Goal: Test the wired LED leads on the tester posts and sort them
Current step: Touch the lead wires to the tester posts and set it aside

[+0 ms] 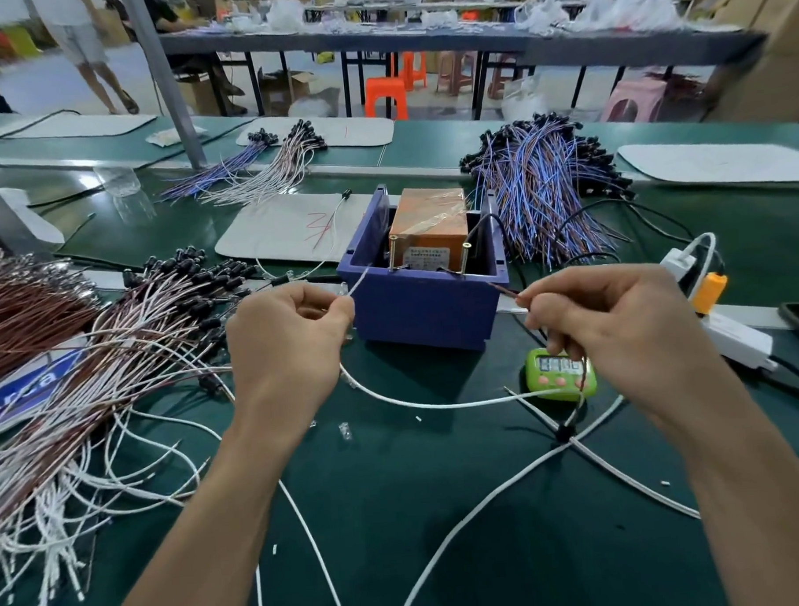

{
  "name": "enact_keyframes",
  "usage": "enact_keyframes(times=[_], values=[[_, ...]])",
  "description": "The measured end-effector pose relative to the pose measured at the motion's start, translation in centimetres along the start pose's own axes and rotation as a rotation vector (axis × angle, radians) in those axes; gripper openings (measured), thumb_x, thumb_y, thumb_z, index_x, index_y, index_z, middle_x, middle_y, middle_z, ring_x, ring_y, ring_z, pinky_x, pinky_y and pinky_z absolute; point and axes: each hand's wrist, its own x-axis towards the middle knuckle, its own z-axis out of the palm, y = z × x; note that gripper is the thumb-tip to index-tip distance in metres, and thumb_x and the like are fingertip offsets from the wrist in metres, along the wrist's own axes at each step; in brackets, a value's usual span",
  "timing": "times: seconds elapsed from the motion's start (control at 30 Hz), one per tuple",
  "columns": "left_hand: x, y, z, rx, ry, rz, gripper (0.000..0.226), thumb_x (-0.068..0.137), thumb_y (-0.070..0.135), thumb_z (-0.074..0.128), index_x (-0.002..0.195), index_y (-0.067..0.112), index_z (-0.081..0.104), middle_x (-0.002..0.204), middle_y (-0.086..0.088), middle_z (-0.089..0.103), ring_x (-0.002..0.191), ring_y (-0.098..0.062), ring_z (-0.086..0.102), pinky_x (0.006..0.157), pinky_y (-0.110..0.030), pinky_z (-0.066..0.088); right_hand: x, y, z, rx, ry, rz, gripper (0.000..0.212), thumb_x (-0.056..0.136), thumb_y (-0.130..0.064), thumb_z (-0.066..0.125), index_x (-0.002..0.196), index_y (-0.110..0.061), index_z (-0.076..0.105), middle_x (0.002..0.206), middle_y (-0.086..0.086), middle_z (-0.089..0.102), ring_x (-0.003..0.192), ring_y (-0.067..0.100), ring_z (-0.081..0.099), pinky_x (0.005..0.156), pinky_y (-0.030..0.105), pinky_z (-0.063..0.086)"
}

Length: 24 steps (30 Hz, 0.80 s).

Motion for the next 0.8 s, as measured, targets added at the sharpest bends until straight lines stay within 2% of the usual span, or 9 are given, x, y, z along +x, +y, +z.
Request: enact_keyframes(times=[0.1, 0.17, 0.3, 0.43, 0.5, 0.57, 0.67, 0.8], values=[[-0.1, 0.8, 0.0, 0.082, 0.067, 0.051, 0.029, 0.079, 0.035, 0.081, 0.056, 0.039, 0.064, 0.062, 0.036, 0.063, 0.056, 0.007, 0.063, 0.057, -0.021, 0.050, 0.7, -0.3, 0.2, -0.172, 0.017, -0.075, 0.017, 0.088, -0.019, 0.076, 0.074, -0.029, 0.079, 0.062, -0.004, 0.071, 0.046, 0.010, 0.060, 0.045, 0.024, 0.047], [0.1, 1.0, 0.2, 0.113, 0.081, 0.051, 0.029, 0.081, 0.037, 0.079, 0.056, 0.037, 0.064, 0.061, 0.038, 0.060, 0.054, 0.006, 0.062, 0.056, -0.019, 0.048, 1.2, -0.7, 0.4, -0.285, 0.025, -0.105, 0.018, 0.086, -0.020, 0.077, 0.071, -0.028, 0.078, 0.058, -0.008, 0.069, 0.046, 0.009, 0.060, 0.049, 0.027, 0.052], [0.9, 1.5, 0.8, 0.127, 0.043, 0.012, 0.025, 0.081, 0.036, 0.078, 0.058, 0.029, 0.069, 0.055, 0.031, 0.061, 0.040, -0.004, 0.058, 0.055, -0.028, 0.057, 2.3, -1.3, 0.2, -0.377, 0.028, -0.095, 0.015, 0.084, -0.020, 0.080, 0.072, -0.028, 0.077, 0.061, -0.014, 0.071, 0.054, 0.006, 0.066, 0.061, 0.027, 0.056], [1.2, 2.1, 1.4, 0.135, 0.012, 0.019, 0.028, 0.081, 0.034, 0.078, 0.056, 0.027, 0.066, 0.055, 0.029, 0.061, 0.044, -0.004, 0.057, 0.054, -0.018, 0.046, 3.4, -1.6, -0.3, -0.432, -0.001, -0.093, 0.012, 0.082, -0.024, 0.080, 0.071, -0.028, 0.077, 0.061, -0.016, 0.071, 0.057, 0.002, 0.067, 0.062, 0.021, 0.055], [1.2, 2.3, 1.6, 0.148, 0.000, 0.032, 0.031, 0.081, 0.032, 0.078, 0.053, 0.029, 0.064, 0.054, 0.026, 0.061, 0.049, -0.001, 0.058, 0.054, -0.016, 0.043, 3.9, -1.7, -0.3, -0.452, -0.034, -0.094, 0.011, 0.082, -0.027, 0.081, 0.072, -0.028, 0.078, 0.061, -0.016, 0.071, 0.058, 0.001, 0.067, 0.061, 0.016, 0.051], [1.2, 2.5, 1.7, 0.151, -0.019, 0.044, 0.031, 0.081, 0.030, 0.078, 0.054, 0.030, 0.065, 0.049, 0.017, 0.061, 0.053, -0.004, 0.060, 0.056, -0.019, 0.044, 4.5, -1.8, -0.1, -0.465, -0.061, -0.092, 0.010, 0.082, -0.027, 0.081, 0.072, -0.027, 0.078, 0.061, -0.015, 0.071, 0.057, 0.001, 0.067, 0.057, 0.011, 0.050], [0.9, 2.8, 1.7, 0.153, -0.053, 0.067, 0.023, 0.082, 0.028, 0.077, 0.059, 0.027, 0.070, 0.050, 0.015, 0.059, 0.053, -0.008, 0.058, 0.061, -0.023, 0.042, 5.2, -1.5, 0.2, -0.491, -0.057, -0.093, 0.012, 0.082, -0.027, 0.081, 0.070, -0.026, 0.078, 0.060, -0.015, 0.070, 0.057, 0.001, 0.067, 0.055, 0.007, 0.047], [0.6, 3.3, 1.8, 0.169, -0.071, 0.068, 0.023, 0.082, 0.028, 0.075, 0.060, 0.026, 0.072, 0.045, 0.014, 0.057, 0.049, -0.002, 0.054, 0.051, -0.018, 0.036, 5.4, -0.7, 0.5, -0.487, 0.019, -0.095, 0.014, 0.081, -0.030, 0.082, 0.069, -0.027, 0.076, 0.059, -0.020, 0.069, 0.057, -0.003, 0.066, 0.054, 0.002, 0.043]])
